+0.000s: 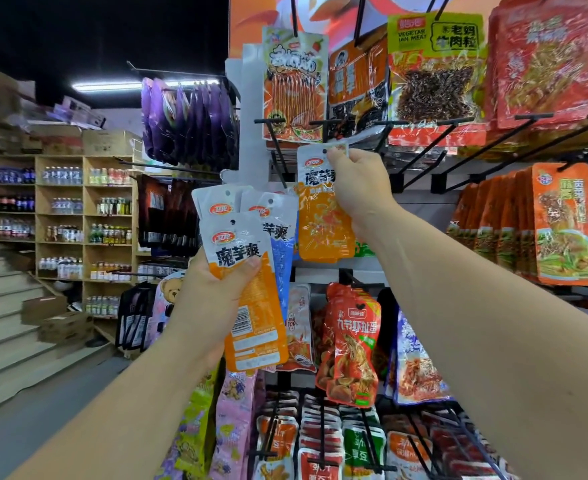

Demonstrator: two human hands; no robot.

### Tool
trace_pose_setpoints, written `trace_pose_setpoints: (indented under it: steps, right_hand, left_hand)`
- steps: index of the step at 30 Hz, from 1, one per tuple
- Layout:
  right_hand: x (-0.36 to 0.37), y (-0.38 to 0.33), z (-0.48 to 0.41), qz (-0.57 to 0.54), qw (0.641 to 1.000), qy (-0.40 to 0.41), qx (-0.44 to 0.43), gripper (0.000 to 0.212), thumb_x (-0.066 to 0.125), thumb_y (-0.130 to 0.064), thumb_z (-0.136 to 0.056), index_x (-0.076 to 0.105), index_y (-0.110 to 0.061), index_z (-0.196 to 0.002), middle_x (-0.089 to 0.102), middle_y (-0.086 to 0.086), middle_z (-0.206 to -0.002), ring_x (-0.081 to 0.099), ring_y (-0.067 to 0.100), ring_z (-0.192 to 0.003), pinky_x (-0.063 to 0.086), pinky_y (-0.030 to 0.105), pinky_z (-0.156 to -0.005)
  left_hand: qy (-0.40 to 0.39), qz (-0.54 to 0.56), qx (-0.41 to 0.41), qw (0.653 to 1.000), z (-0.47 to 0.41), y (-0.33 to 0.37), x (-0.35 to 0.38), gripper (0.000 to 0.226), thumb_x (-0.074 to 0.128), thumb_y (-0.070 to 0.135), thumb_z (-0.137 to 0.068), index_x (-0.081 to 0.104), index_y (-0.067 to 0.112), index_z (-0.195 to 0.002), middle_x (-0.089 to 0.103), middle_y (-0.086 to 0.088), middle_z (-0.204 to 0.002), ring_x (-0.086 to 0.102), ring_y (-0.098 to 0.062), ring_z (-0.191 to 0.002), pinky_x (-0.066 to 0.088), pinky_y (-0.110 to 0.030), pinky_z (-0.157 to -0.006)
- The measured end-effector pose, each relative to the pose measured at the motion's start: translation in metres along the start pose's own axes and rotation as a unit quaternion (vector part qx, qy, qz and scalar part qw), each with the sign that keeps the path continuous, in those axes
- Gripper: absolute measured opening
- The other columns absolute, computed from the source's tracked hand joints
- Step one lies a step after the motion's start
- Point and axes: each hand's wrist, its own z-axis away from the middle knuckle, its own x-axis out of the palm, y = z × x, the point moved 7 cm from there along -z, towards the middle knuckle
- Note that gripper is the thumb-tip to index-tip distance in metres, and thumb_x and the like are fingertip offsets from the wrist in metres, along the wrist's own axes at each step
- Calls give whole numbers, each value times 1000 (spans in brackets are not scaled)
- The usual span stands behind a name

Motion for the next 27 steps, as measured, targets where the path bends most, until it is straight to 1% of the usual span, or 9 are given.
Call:
trace_pose_setpoints:
  steps: [3, 9, 12, 14, 17, 20, 23, 25, 27]
  right_hand:
    - [0, 8, -3, -5, 1000, -3, 17, 48, 53, -26, -107, 33, -21, -63, 28, -3, -55, 24, 16, -51, 19, 31, -55]
    - [8, 36, -15, 49, 997, -12, 66, 43, 49, -34, -108, 37, -18, -69, 34, 2, -64, 33, 19, -59, 24, 33, -58]
    - [9, 50, -22, 129, 986, -31, 100, 39, 49, -41, -108, 57, -6, -93, 58, 10, -79, 54, 27, -68, 38, 33, -60]
    - [4, 50, -22, 199, 976, -26, 85, 46, 51, -43, -107, 60, -2, -123, 67, 11, -102, 63, 27, -82, 44, 33, -66]
    - [-4, 34, -7, 287, 958, -7, -2, 64, 63, -43, -100, 38, -8, -147, 57, 12, -124, 57, 27, -93, 45, 36, -73]
    - [-3, 23, 16, 386, 915, -37, -108, 90, 73, -53, -89, 22, -24, -157, 35, 14, -149, 45, 35, -129, 48, 47, -98]
    - [2, 27, 29, 544, 817, -109, -155, 90, 61, -64, -93, 11, -36, -162, -2, 9, -170, 9, 36, -156, 29, 55, -120]
    - [3, 35, 28, 608, 764, -150, -157, 88, 48, -68, -98, -3, -40, -164, -27, 6, -169, -18, 32, -158, 9, 56, -128]
    - [6, 43, 24, 647, 726, -169, -159, 87, 38, -72, -99, -11, -40, -163, -34, 7, -166, -27, 33, -155, -2, 58, -127]
  left_hand:
    - [5, 3, -2, 1000, -1, -1, 0, 26, 69, 16, -98, 65, 29, -120, 79, -1, -108, 78, -26, -93, 62, -48, -76]
    - [14, 7, -6, 1000, -1, -4, -2, 26, 68, 15, -99, 65, 29, -120, 80, 2, -105, 78, -22, -90, 62, -41, -69]
    - [16, 2, -6, 1000, -2, -5, -2, 27, 69, 17, -98, 65, 28, -122, 80, 0, -107, 78, -26, -93, 63, -48, -76]
    - [15, -1, -7, 1000, -2, -5, -3, 26, 69, 17, -98, 65, 29, -121, 80, 0, -107, 78, -27, -93, 63, -49, -77]
    - [11, 4, -7, 1000, 0, -4, -3, 29, 68, 17, -98, 64, 30, -124, 80, 2, -107, 79, -24, -92, 64, -46, -73]
    - [4, 7, -8, 1000, 0, -3, -2, 29, 68, 16, -98, 64, 29, -125, 80, 2, -107, 78, -25, -92, 64, -46, -74]
    - [0, 5, -7, 1000, 0, -2, -1, 27, 67, 15, -99, 65, 30, -121, 80, 2, -106, 78, -24, -92, 62, -46, -75]
    - [-6, 6, -7, 1000, 0, -1, 0, 29, 66, 15, -99, 65, 31, -123, 80, 3, -107, 78, -23, -92, 62, -45, -74]
    - [-11, 4, -6, 1000, 1, 0, 0, 30, 66, 15, -99, 64, 31, -124, 80, 3, -108, 78, -23, -93, 62, -46, -75]
